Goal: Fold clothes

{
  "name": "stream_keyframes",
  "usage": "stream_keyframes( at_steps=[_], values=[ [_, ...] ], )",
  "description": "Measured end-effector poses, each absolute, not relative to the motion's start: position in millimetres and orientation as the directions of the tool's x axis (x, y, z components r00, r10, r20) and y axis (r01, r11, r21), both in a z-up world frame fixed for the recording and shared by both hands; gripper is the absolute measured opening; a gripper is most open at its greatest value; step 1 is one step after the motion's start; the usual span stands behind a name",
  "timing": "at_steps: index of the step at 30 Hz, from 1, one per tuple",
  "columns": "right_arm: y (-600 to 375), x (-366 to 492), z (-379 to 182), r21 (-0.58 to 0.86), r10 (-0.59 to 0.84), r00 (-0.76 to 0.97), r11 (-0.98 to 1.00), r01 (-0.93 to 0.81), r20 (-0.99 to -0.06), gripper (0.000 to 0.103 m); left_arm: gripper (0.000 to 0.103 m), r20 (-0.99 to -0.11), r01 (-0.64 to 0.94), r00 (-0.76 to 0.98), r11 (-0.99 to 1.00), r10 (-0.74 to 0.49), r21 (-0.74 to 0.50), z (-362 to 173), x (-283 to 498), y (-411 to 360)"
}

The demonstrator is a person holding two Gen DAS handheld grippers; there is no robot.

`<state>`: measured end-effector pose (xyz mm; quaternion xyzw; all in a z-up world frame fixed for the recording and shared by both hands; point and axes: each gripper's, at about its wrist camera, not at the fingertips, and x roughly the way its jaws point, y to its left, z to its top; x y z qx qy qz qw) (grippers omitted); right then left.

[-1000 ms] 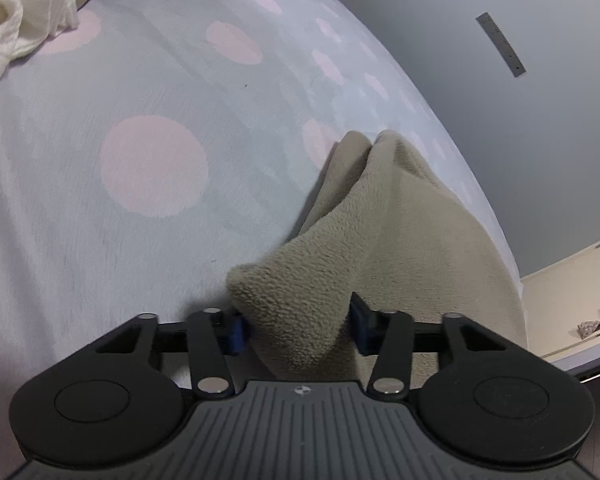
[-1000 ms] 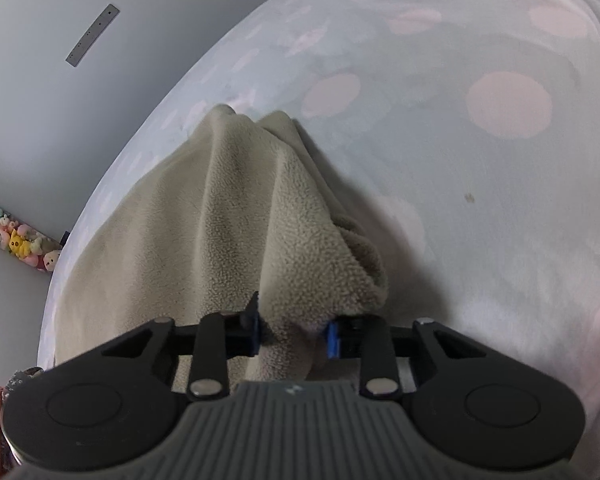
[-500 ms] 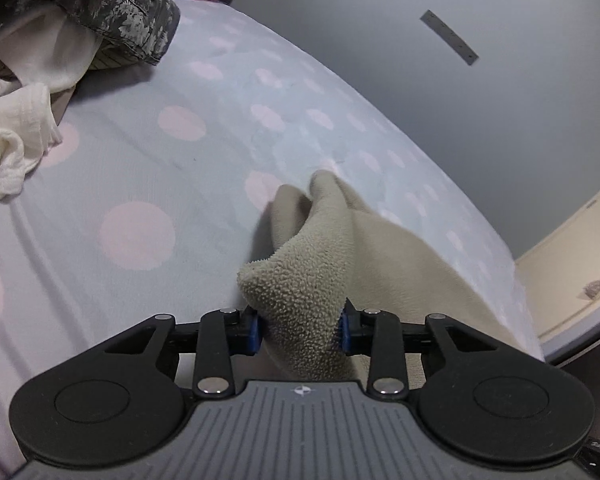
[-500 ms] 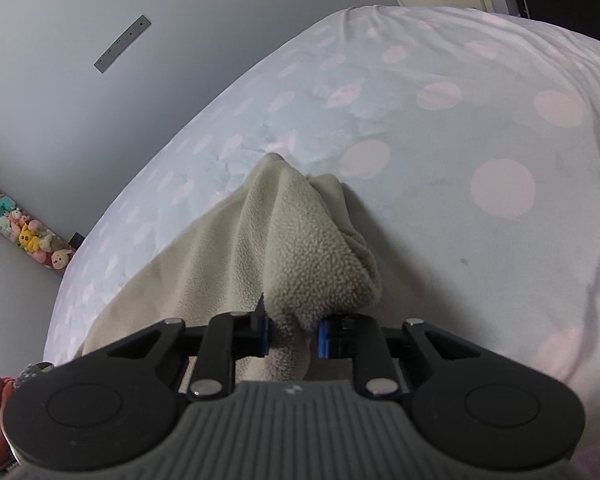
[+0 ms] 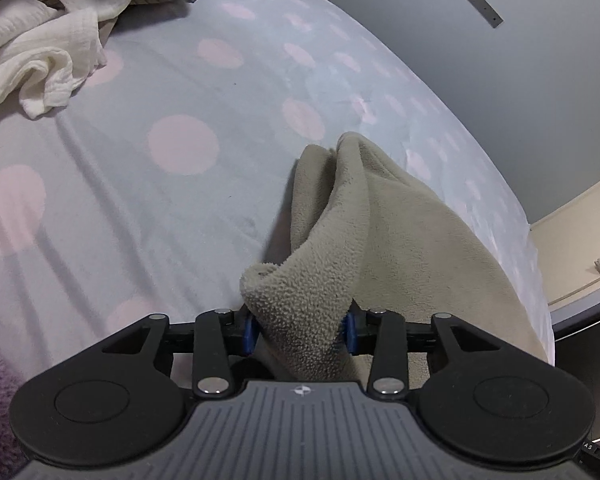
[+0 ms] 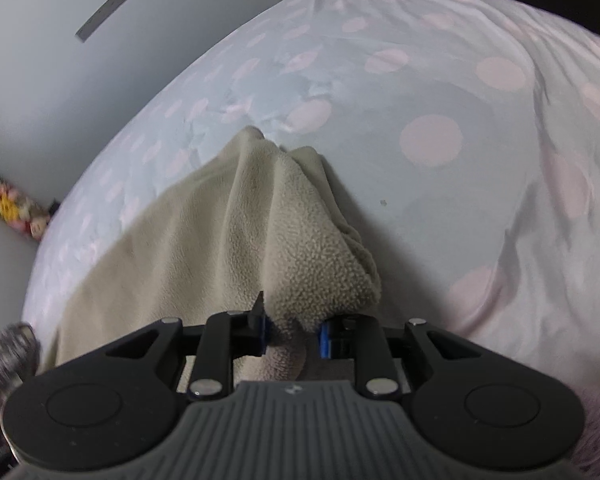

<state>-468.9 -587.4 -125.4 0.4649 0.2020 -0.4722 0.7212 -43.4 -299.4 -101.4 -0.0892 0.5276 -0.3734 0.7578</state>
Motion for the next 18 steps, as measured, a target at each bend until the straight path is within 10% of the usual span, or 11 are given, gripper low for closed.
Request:
stream_keyframes(
  at_steps=[18],
  values=[
    [-582.7,-471.6,-112.1,0.314,-0.536,0.326,0.116,0.942,-0.779,0.046,0.058,-0.680,0.467,0.379,0.764,-0.627,-0.445,-53.0,-26.3,-284.2]
  ],
)
